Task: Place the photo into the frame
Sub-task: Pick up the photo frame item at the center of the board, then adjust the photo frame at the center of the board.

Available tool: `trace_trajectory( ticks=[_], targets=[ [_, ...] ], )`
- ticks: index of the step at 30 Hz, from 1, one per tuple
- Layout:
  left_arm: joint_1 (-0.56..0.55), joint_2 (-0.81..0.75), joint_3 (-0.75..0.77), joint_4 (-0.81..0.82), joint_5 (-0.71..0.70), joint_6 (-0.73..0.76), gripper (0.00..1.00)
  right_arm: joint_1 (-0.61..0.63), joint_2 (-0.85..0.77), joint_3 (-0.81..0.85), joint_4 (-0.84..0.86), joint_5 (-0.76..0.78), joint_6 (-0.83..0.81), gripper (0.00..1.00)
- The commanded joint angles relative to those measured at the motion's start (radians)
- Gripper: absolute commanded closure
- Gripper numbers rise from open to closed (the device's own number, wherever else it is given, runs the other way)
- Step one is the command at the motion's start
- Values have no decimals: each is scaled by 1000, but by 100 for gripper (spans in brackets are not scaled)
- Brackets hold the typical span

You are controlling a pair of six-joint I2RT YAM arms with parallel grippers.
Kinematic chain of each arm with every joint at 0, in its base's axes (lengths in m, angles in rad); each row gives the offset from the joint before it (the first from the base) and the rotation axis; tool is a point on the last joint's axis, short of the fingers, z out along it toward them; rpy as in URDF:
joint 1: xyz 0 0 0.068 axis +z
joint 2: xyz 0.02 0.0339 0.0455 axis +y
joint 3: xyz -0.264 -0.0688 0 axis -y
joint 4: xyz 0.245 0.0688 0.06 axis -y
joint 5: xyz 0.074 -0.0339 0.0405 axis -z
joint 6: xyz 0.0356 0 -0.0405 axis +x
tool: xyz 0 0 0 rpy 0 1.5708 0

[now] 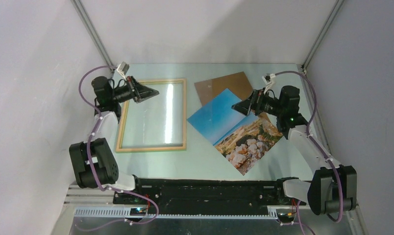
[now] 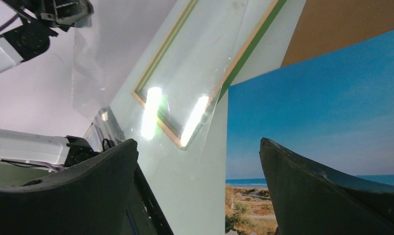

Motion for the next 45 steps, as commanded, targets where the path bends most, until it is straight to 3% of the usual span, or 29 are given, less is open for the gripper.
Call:
trace_trajectory(
  ticks=[1,3,4,5,6,7,14,25,33,45],
  targets=[
    [45,-45,-9,-58,27,3,100,39,33,76,-78,67,-109,2],
    [60,-48,7,-137,7,62,100,58,43,94,-103,82,-138,2],
    [67,-54,63,-373,-52,232,100,72,46,106,-120,89,-162,3],
    [65,-53,123,-571,-119,552,100,78,49,110,-127,105,-174,3],
    [51,-50,204,-865,-238,656,100,90,50,119,-135,113,-194,3],
    [47,-56,216,-950,-269,735,100,95,52,124,-138,124,-207,3],
    [45,-87,260,-1005,-365,765,100,144,75,162,-153,164,-222,3],
    [123,-58,337,-1256,-437,874,100,274,185,283,-250,340,-245,3],
    [154,37,402,-1353,-553,987,100,423,395,439,-304,533,-281,5],
    [159,55,388,-1355,-737,1098,100,556,780,779,-411,656,-276,13]
  ],
)
